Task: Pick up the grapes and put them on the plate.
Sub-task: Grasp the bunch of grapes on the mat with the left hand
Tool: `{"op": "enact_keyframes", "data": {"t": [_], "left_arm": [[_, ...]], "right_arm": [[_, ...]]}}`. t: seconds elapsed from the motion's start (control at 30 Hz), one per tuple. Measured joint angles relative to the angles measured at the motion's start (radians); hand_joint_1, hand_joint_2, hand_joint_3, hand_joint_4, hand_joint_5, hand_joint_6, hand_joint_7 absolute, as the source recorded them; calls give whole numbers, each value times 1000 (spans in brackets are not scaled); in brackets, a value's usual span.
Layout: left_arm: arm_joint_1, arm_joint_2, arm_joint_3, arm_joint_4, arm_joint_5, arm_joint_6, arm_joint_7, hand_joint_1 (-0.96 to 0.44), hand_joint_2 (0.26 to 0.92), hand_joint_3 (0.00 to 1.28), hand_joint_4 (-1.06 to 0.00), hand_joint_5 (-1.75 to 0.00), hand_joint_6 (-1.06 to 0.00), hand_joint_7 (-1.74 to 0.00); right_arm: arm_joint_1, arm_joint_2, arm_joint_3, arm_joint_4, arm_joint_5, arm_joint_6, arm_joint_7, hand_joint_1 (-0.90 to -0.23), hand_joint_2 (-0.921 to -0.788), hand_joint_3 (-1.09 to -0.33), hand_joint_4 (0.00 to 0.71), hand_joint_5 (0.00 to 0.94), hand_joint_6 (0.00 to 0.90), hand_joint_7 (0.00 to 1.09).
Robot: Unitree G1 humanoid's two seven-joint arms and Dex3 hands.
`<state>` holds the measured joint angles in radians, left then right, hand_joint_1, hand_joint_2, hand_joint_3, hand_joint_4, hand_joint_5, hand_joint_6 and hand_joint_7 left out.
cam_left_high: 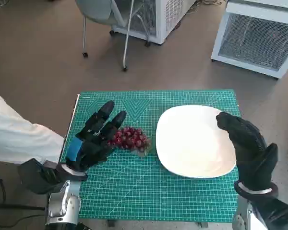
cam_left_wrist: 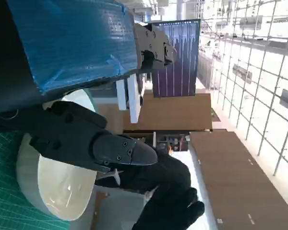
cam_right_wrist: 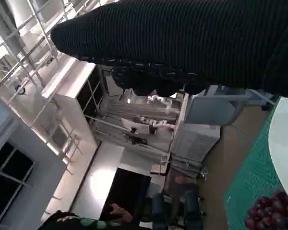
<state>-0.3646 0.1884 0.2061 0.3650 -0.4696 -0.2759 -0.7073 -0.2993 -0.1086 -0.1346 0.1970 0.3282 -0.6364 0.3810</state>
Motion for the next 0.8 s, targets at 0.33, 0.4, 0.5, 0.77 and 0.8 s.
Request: {"op": "enact_keyframes", "data": {"t": [0.33,0.4,0.5,0.77,0.8], "left_arm": [[0,0,0,-2,0,0,4,-333,921,142,-251,-1,-239,-5],[0,0,0,-2,0,0,5,-333,921,142,-250,0,-239,-4],[0,0,0,-2,1,0,5,-334,921,143,-250,0,-238,-4],[0,0,0,-2,2,0,6,-339,921,145,-251,0,-239,-4],[0,0,0,-2,2,0,6,-339,921,145,-251,0,-239,-4]], "right_arm": [[0,-3,0,3,0,0,0,-500,-921,-556,461,5,76,706],[0,-3,0,3,0,0,0,-500,-921,-556,461,5,76,706],[0,-3,0,3,0,0,1,-499,-921,-555,461,5,76,706],[0,-3,0,3,1,0,2,-499,-921,-554,462,5,77,706],[0,-3,0,3,1,0,2,-499,-921,-554,462,5,77,706]]}}
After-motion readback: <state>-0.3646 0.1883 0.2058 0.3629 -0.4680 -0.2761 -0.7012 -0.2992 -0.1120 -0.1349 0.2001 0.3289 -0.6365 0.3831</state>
